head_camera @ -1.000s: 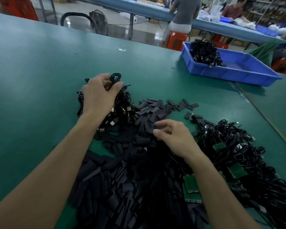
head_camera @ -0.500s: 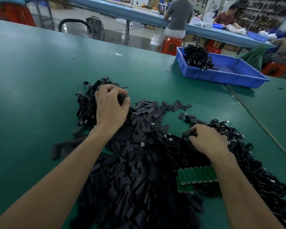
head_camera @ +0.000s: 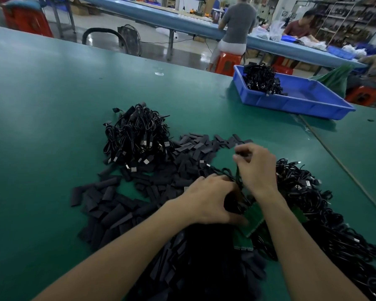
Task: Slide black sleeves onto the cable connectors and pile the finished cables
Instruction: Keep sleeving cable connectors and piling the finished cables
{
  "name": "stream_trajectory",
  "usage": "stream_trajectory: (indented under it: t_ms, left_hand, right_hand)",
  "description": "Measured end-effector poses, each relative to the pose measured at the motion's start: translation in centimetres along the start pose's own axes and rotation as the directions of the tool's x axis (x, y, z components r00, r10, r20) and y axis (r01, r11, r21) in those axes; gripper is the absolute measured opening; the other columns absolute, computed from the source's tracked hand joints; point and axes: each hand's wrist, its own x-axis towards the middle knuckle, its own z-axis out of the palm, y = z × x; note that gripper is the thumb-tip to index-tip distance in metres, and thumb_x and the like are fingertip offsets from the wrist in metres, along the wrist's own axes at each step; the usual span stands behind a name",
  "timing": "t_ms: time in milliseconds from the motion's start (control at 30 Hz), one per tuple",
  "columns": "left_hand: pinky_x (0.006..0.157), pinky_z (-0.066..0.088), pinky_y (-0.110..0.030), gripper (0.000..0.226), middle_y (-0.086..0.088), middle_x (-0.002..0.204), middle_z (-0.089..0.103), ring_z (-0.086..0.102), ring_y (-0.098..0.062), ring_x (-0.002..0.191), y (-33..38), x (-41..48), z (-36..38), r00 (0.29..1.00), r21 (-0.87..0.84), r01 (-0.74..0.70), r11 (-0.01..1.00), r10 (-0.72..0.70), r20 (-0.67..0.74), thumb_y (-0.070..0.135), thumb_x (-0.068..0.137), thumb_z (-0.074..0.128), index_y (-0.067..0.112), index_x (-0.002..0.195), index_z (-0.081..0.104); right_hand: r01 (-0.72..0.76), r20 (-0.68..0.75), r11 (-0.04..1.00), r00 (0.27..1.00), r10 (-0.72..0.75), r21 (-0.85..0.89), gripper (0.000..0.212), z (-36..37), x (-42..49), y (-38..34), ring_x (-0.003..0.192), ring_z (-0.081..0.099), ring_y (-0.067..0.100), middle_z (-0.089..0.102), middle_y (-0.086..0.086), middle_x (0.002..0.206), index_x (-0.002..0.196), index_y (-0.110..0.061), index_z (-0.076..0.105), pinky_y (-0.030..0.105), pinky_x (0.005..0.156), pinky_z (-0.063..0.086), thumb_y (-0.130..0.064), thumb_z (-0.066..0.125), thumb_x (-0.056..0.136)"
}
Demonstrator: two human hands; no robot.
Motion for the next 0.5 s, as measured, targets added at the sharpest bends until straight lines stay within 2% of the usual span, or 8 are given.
stream_trajectory:
  t_ms: [67, 100, 200, 267, 333, 367, 433, 500]
  left_hand:
    - [0.095, 0.042, -0.042, 0.082, 0.008, 0.115, 0.054, 0.049, -0.018, 0.109, 0.0, -0.3, 0.6, 1.0, 0.029, 0.002, 1.0, -0.003, 0.007, 0.084, 0.065, 0.066, 0.03, 0.125, 0.053]
    - [0.096, 0.041, -0.043, 0.092, 0.008, 0.119, 0.053, 0.048, -0.018, 0.111, -0.1, -0.4, 0.9, 1.0, 0.048, 0.004, 0.999, -0.003, -0.013, 0.088, 0.061, 0.064, 0.029, 0.13, 0.048]
    - [0.1, 0.037, -0.044, 0.111, 0.008, 0.133, 0.051, 0.047, -0.019, 0.12, -0.2, -0.6, 1.9, 0.994, 0.101, 0.058, 0.993, -0.048, -0.099, 0.089, 0.057, 0.066, 0.028, 0.143, 0.032]
    - [0.102, 0.035, -0.043, 0.108, 0.007, 0.135, 0.051, 0.044, -0.021, 0.124, -0.1, -0.5, 2.4, 0.984, 0.12, 0.105, 0.987, -0.086, -0.154, 0.085, 0.062, 0.067, 0.028, 0.146, 0.031]
    - [0.102, 0.034, -0.042, 0.097, 0.006, 0.136, 0.053, 0.042, -0.022, 0.126, 0.0, -0.3, 2.7, 0.98, 0.147, 0.122, 0.982, -0.095, -0.177, 0.078, 0.07, 0.067, 0.028, 0.147, 0.034]
    - [0.102, 0.034, -0.042, 0.092, 0.005, 0.136, 0.054, 0.041, -0.023, 0.127, 0.0, -0.2, 2.8, 0.98, 0.152, 0.118, 0.981, -0.091, -0.175, 0.074, 0.074, 0.066, 0.027, 0.148, 0.035]
    - [0.101, 0.037, -0.043, 0.087, 0.003, 0.136, 0.057, 0.043, -0.024, 0.127, -0.1, -0.1, 2.8, 0.985, 0.138, 0.092, 0.986, -0.069, -0.161, 0.065, 0.081, 0.065, 0.025, 0.152, 0.034]
    - [0.099, 0.043, -0.042, 0.085, 0.0, 0.136, 0.059, 0.048, -0.025, 0.125, -0.4, -0.2, 2.4, 0.987, 0.084, 0.052, 0.995, -0.038, -0.154, 0.06, 0.085, 0.062, 0.023, 0.155, 0.031]
  right_hand:
    - [-0.053, -0.152, 0.987, 0.985, 0.076, 0.15, 0.012, 0.0, 1.0, -0.6, 0.074, 0.061, -0.001, 0.067, -0.011, 0.085, 0.101, -0.014, 0.075, 0.0, 0.071, 0.042, -0.012, 0.073, 0.089]
    - [-0.09, -0.205, 0.971, 0.969, 0.136, 0.221, 0.01, 0.0, 1.6, -0.8, 0.071, 0.058, -0.006, 0.062, -0.017, 0.079, 0.099, -0.016, 0.074, -0.003, 0.066, 0.04, -0.014, 0.073, 0.089]
    - [-0.21, -0.23, 0.873, 0.914, 0.336, 0.439, 0.007, 0.1, 2.9, -0.6, 0.072, 0.06, -0.002, 0.062, -0.016, 0.078, 0.094, -0.019, 0.071, 0.009, 0.069, 0.047, -0.015, 0.073, 0.089]
    - [-0.284, -0.152, 0.745, 0.876, 0.458, 0.603, 0.008, 0.2, 3.2, -0.3, 0.076, 0.064, 0.008, 0.066, -0.006, 0.081, 0.088, -0.019, 0.068, 0.016, 0.063, 0.051, -0.013, 0.074, 0.089]
    - [-0.322, -0.094, 0.651, 0.85, 0.519, 0.688, 0.01, 0.2, 3.0, 0.1, 0.075, 0.067, 0.008, 0.067, -0.002, 0.085, 0.086, -0.019, 0.068, 0.019, 0.061, 0.055, -0.012, 0.076, 0.088]
    - [-0.325, -0.097, 0.654, 0.848, 0.522, 0.683, 0.01, 0.2, 2.8, 0.5, 0.072, 0.068, 0.006, 0.067, -0.001, 0.086, 0.087, -0.019, 0.067, 0.022, 0.063, 0.058, -0.013, 0.076, 0.088]
    - [-0.326, -0.135, 0.744, 0.864, 0.485, 0.583, 0.008, -0.1, 2.6, 1.1, 0.069, 0.068, 0.004, 0.068, -0.001, 0.089, 0.094, -0.019, 0.069, 0.03, 0.073, 0.061, -0.015, 0.074, 0.09]
    - [-0.309, -0.142, 0.868, 0.911, 0.387, 0.388, 0.014, -0.7, 2.4, 1.6, 0.086, 0.067, 0.011, 0.069, 0.001, 0.103, 0.106, -0.019, 0.071, 0.037, 0.086, 0.059, -0.018, 0.071, 0.092]
